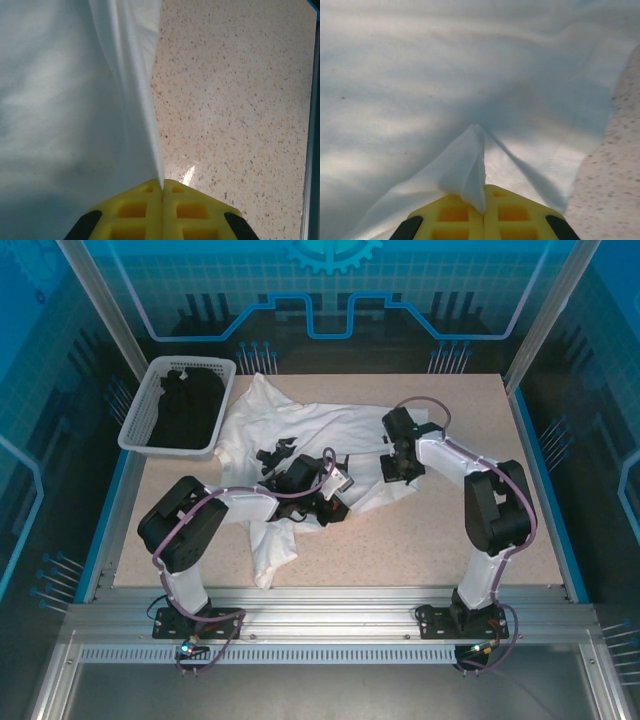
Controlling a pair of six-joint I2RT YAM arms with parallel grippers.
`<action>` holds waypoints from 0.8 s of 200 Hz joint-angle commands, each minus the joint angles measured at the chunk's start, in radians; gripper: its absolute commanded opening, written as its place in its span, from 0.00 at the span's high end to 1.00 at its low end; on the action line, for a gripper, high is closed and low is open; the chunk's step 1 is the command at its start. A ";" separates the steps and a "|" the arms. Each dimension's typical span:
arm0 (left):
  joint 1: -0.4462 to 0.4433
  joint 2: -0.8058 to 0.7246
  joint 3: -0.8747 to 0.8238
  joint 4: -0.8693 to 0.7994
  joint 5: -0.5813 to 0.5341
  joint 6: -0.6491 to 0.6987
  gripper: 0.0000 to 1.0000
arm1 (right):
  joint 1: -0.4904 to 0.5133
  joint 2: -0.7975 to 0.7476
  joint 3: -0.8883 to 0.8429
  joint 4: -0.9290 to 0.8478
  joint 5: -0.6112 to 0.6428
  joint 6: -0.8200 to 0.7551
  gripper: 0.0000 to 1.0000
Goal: Fold the inside-out t-shirt
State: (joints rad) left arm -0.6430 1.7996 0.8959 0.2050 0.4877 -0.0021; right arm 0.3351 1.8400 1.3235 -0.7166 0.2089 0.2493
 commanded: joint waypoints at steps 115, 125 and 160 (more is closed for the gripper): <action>0.002 -0.006 0.002 -0.059 0.067 -0.006 1.00 | -0.013 -0.119 -0.149 0.087 -0.180 -0.022 0.59; 0.003 -0.007 0.001 -0.059 0.067 -0.009 1.00 | -0.006 -0.105 -0.159 0.098 -0.183 -0.013 0.59; 0.002 -0.007 0.000 -0.057 0.068 -0.010 1.00 | 0.004 -0.060 -0.175 0.154 -0.178 0.006 0.61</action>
State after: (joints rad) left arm -0.6434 1.7985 0.8974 0.1619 0.5213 -0.0021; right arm 0.3267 1.7462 1.1622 -0.6250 0.0837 0.2268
